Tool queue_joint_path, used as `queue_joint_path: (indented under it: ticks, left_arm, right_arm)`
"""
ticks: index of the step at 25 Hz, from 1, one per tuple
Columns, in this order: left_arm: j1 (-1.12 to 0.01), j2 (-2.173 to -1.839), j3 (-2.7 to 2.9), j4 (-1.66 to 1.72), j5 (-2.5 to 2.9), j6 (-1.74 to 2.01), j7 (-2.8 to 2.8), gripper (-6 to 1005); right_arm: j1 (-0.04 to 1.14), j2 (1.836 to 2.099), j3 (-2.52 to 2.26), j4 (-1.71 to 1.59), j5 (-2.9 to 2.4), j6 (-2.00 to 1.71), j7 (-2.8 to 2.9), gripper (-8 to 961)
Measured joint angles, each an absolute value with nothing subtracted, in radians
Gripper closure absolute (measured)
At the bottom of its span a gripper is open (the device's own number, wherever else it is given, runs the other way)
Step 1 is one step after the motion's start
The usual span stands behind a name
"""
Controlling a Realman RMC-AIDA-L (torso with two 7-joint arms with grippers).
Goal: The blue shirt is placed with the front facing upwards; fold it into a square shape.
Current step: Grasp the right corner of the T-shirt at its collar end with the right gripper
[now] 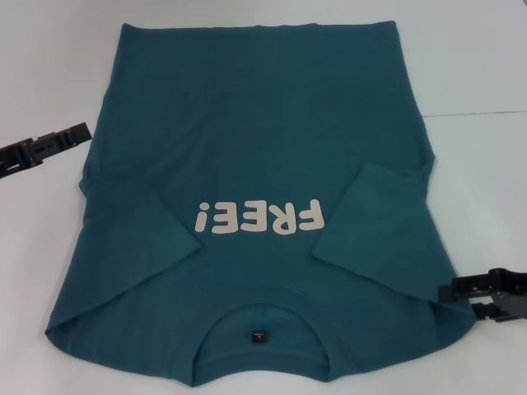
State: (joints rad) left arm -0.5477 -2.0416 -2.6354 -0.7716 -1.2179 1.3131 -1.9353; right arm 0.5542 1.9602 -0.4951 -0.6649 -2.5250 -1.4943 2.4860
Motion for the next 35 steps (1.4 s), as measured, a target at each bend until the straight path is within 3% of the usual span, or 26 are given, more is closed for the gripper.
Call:
queue_joint_path:
  ticks: [35]
  left_arm:
    - [-0.558, -2.043, -2.611, -0.77, -1.216, 1.282, -1.925, 173]
  right_arm:
    - [0.586, 1.968, -0.491, -0.606, -2.522, -1.416, 2.494, 219]
